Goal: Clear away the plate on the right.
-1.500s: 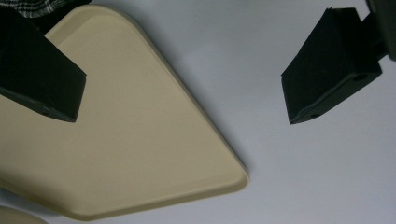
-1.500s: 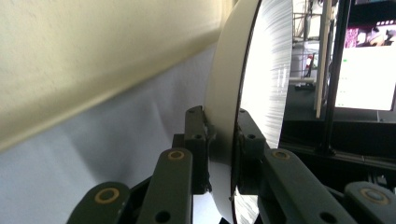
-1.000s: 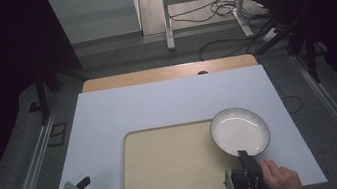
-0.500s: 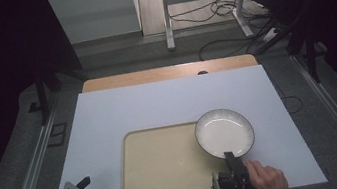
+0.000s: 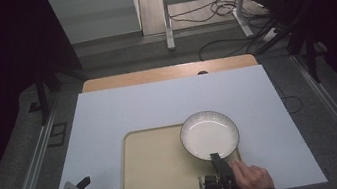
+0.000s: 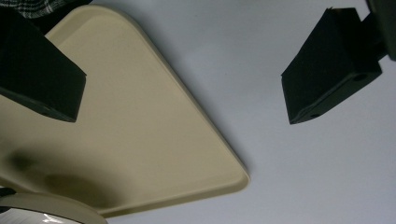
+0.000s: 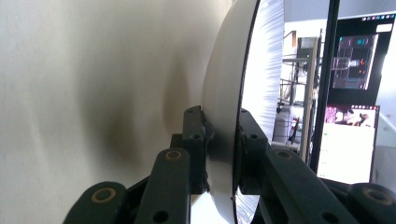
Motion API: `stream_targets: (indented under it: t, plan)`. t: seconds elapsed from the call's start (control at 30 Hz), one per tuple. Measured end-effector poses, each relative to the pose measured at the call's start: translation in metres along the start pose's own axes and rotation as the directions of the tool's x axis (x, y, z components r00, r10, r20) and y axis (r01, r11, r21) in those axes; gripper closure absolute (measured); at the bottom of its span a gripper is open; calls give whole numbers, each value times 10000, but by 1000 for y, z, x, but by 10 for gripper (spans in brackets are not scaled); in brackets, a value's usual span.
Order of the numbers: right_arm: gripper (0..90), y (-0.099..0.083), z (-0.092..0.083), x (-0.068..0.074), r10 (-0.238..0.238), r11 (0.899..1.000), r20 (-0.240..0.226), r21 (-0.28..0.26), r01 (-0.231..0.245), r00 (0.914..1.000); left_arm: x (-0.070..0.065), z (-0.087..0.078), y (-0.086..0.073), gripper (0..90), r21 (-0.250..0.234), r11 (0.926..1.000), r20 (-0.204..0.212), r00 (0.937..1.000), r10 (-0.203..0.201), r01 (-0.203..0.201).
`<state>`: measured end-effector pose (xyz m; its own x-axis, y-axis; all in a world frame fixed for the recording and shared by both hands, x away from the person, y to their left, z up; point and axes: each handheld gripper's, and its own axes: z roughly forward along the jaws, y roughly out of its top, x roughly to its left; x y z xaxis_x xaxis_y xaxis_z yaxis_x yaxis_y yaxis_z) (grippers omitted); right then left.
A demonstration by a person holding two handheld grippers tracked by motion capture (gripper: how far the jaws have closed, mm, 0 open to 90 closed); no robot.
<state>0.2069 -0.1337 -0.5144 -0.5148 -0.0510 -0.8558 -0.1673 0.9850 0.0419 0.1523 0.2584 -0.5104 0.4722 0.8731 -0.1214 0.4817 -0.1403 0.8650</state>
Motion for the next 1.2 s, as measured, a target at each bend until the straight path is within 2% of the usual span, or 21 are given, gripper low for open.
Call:
stream_targets:
  t: [0.1,0.13,0.23,0.27,0.7,0.73,0.83,0.87,0.93,0.97,1.0,1.2]
  plan:
    - [774,8,0,-1,-212,9997,10,122,212,9998,0,0,0,0,-8,10000,4,10000,-5,5]
    - [774,10,2,0,-202,9997,13,-97,202,9998,0,0,0,0,-9,10000,5,10000,-3,3]
    - [772,16,2,1,-387,9992,29,-48,387,9992,0,0,0,0,-9,10000,5,10000,-1,1]
    - [772,18,4,1,-356,9989,12,-319,356,9994,0,0,0,0,-12,10000,8,10000,-3,3]
    - [768,46,8,6,-756,9929,-39,-923,749,9971,0,0,0,0,-25,10000,19,10000,-11,11]
    - [768,47,7,7,-723,9939,-135,-839,709,9973,0,0,0,0,-29,10000,19,10000,-14,14]
    - [766,53,9,9,-778,9918,-142,-1025,759,9969,0,0,0,0,-29,10000,23,10000,-12,12]
    - [766,56,7,9,-901,9925,-117,-841,888,9959,0,0,0,0,-27,10000,22,10000,-8,8]
    - [765,59,10,11,-971,9886,-164,-1175,945,9951,1,0,0,0,-29,10000,25,10000,-10,10]
    - [765,61,8,11,-983,9906,-224,-974,957,9949,1,0,0,0,-36,10000,22,10000,-27,27]
    - [764,62,10,13,-953,9885,-230,-1203,918,9952,1,0,0,0,-39,10000,25,10000,-32,32]
    - [759,71,10,17,-1066,9851,-283,-1389,1017,9939,1,-1,0,0,-41,10000,29,10000,-32,32]
